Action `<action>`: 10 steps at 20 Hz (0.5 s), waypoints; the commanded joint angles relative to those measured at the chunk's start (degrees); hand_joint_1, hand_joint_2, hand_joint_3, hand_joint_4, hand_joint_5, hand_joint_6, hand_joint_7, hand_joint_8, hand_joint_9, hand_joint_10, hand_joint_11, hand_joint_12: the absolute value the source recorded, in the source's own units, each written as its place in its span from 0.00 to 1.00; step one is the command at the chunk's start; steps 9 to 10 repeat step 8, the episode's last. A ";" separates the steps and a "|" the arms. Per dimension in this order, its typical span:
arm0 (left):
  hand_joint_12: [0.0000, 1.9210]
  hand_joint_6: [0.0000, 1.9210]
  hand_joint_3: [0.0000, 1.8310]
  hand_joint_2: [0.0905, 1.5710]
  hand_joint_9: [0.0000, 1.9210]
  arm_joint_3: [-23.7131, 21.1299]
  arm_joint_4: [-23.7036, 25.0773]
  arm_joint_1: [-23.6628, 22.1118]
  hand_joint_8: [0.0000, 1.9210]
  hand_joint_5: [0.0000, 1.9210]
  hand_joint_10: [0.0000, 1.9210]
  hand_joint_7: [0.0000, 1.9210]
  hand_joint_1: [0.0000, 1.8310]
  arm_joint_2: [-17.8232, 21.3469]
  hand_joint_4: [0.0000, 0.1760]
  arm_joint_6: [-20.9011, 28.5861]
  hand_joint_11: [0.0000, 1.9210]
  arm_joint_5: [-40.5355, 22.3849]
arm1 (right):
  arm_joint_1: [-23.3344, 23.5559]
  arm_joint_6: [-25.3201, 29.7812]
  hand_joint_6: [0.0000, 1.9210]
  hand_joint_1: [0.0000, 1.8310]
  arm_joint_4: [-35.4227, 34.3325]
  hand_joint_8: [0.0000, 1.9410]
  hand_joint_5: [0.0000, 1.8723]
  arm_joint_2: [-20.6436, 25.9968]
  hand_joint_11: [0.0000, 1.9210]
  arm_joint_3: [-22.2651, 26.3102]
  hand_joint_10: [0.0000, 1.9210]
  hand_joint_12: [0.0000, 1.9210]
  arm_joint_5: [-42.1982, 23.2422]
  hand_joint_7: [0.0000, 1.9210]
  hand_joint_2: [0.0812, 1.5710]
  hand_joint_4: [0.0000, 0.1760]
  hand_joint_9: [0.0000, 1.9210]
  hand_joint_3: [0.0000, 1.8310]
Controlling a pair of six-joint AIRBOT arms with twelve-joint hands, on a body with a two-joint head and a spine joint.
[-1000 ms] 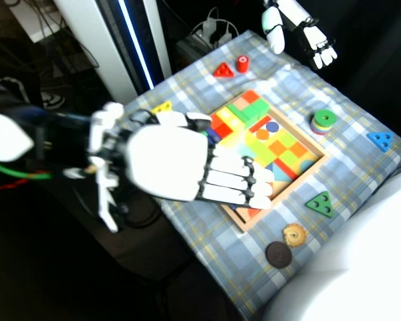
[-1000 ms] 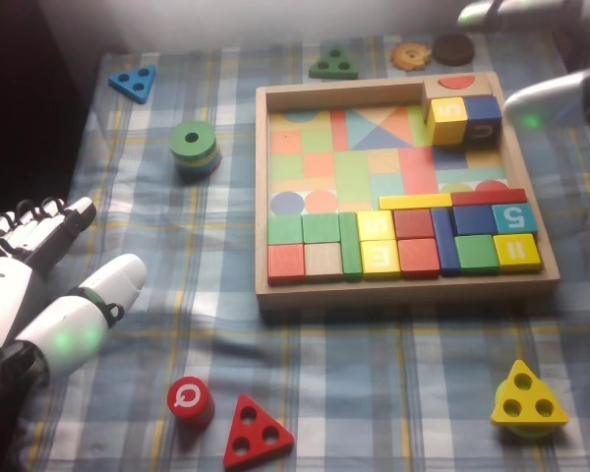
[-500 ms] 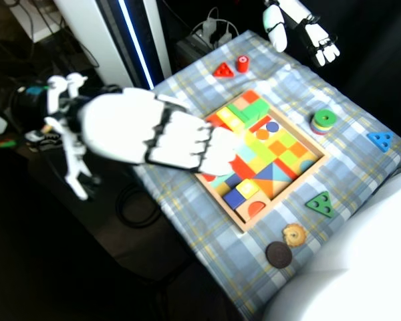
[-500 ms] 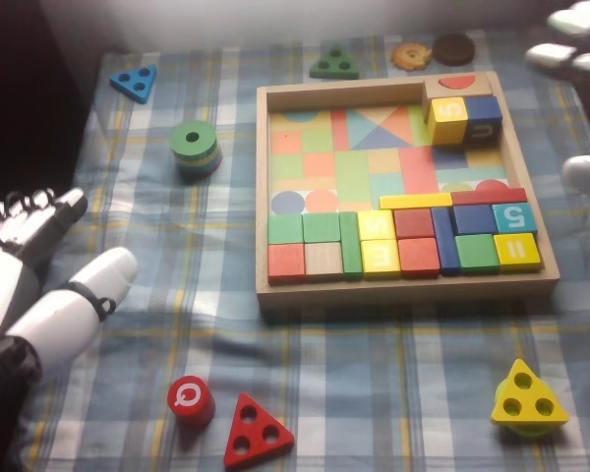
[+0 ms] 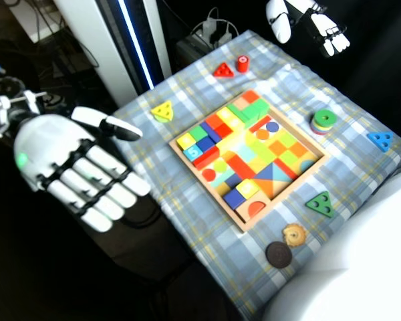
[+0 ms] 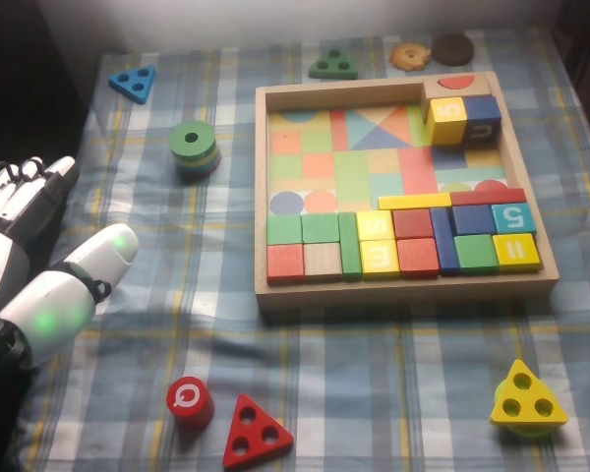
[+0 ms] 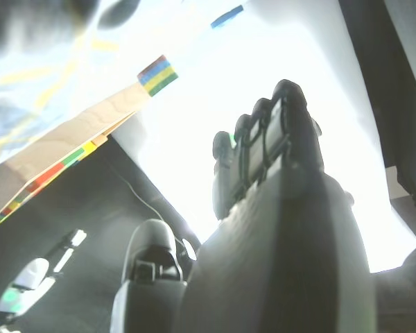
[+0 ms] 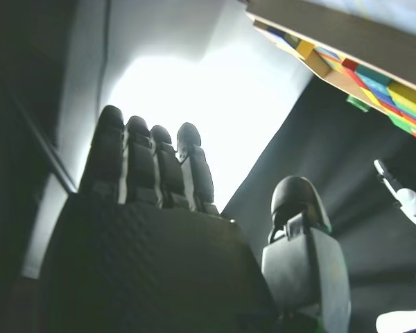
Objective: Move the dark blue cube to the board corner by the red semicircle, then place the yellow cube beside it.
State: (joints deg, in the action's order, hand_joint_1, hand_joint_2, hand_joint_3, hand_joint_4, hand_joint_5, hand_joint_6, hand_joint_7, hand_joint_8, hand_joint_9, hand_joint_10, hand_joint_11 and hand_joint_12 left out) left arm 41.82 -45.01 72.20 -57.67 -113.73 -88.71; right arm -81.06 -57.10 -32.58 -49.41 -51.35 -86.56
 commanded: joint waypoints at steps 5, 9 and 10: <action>0.00 0.01 0.00 0.73 0.02 0.13 2.23 -1.13 0.00 0.13 0.00 0.06 0.00 0.03 0.24 0.26 0.00 -6.81 | -1.92 0.14 0.00 0.00 -5.46 0.01 0.10 -2.82 0.00 2.07 0.00 0.00 -13.76 0.04 0.67 0.15 0.00 0.00; 0.00 0.00 0.00 0.73 0.02 0.30 2.24 -1.23 0.00 0.12 0.00 0.06 0.00 -0.04 0.32 0.26 0.00 -6.93 | -2.27 0.14 0.00 0.00 -8.89 0.01 0.09 -5.39 0.00 2.45 0.00 0.00 -14.38 0.04 0.71 0.00 0.00 0.01; 0.00 0.00 0.00 0.73 0.02 0.30 2.24 -1.23 0.00 0.12 0.00 0.06 0.00 -0.04 0.32 0.26 0.00 -6.93 | -2.27 0.14 0.00 0.00 -8.89 0.01 0.09 -5.39 0.00 2.45 0.00 0.00 -14.38 0.04 0.71 0.00 0.00 0.01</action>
